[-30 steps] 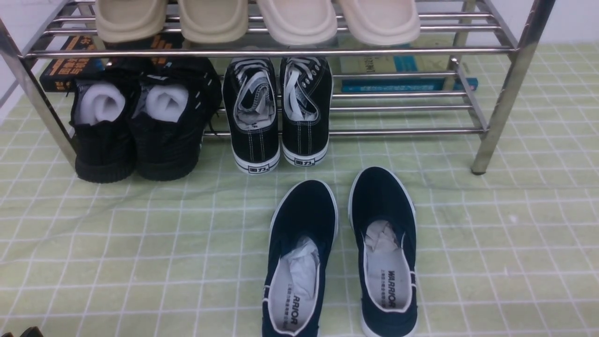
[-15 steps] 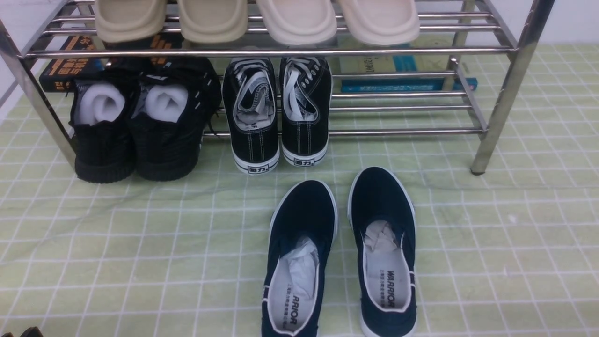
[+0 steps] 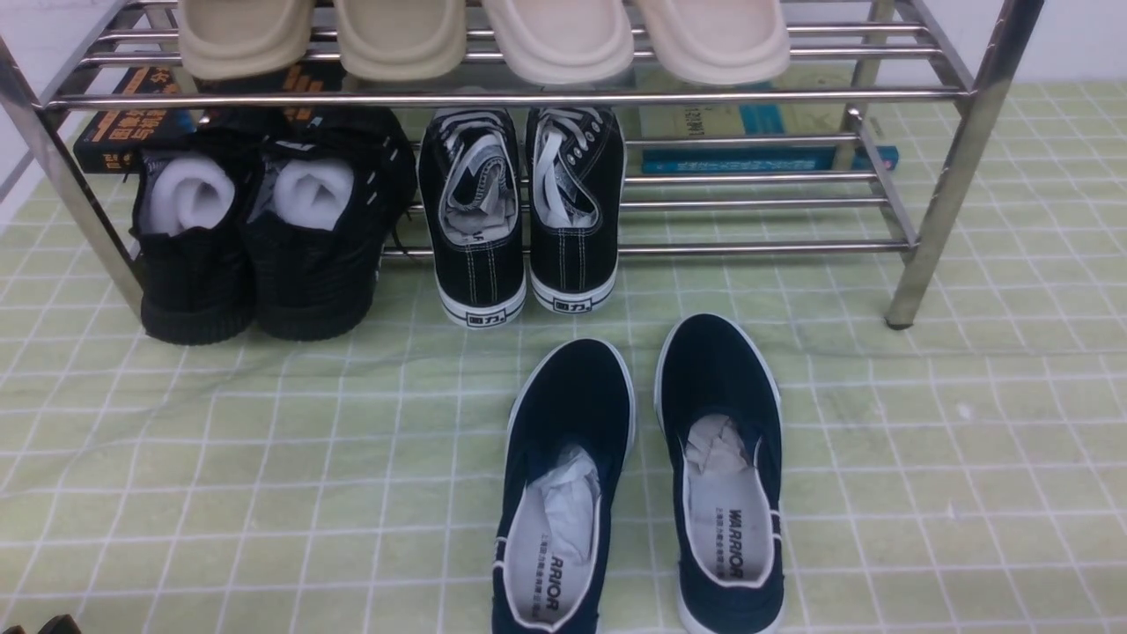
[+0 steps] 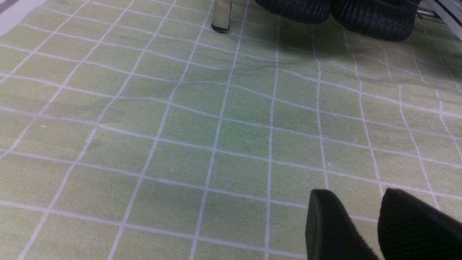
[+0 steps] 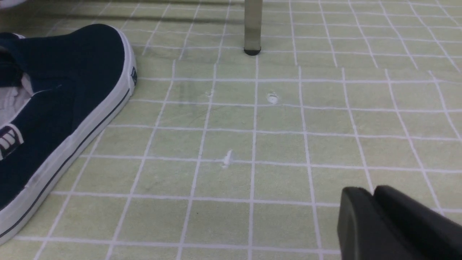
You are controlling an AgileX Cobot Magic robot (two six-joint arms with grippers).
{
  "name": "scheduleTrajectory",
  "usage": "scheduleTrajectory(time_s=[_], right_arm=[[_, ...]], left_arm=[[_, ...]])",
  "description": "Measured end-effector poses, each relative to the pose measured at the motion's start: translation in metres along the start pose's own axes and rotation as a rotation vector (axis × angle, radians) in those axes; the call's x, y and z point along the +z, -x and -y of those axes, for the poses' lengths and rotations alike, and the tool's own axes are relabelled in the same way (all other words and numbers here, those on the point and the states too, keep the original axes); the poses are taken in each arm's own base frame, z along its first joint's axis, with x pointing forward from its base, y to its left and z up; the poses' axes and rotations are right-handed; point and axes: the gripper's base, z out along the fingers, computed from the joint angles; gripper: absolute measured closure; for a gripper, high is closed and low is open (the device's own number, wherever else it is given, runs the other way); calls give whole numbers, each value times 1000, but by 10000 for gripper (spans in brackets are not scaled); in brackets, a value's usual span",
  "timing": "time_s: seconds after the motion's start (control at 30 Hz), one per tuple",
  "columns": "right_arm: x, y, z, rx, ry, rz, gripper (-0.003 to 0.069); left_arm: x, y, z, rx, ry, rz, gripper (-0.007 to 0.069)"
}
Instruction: Take the shoes off the shelf with your hand from the green coffee tablecloth.
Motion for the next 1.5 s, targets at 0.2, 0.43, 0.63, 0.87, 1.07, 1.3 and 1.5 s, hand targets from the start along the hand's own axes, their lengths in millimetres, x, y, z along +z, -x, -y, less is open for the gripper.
scheduleTrajectory(time_s=[0.2, 0.43, 0.63, 0.87, 1.07, 1.3, 1.5], right_arm=[[0, 0, 0, 1, -5, 0, 576], [0, 0, 0, 1, -5, 0, 567], [0, 0, 0, 1, -5, 0, 559], [0, 0, 0, 1, -5, 0, 550], [0, 0, 0, 1, -5, 0, 544], [0, 0, 0, 1, -5, 0, 537], [0, 0, 0, 1, -5, 0, 537]], left_arm=[[0, 0, 0, 0, 0, 0, 383], [0, 0, 0, 0, 0, 0, 383], [0, 0, 0, 0, 0, 0, 383], [0, 0, 0, 0, 0, 0, 383], [0, 0, 0, 0, 0, 0, 383], [0, 0, 0, 0, 0, 0, 383], [0, 0, 0, 0, 0, 0, 383]])
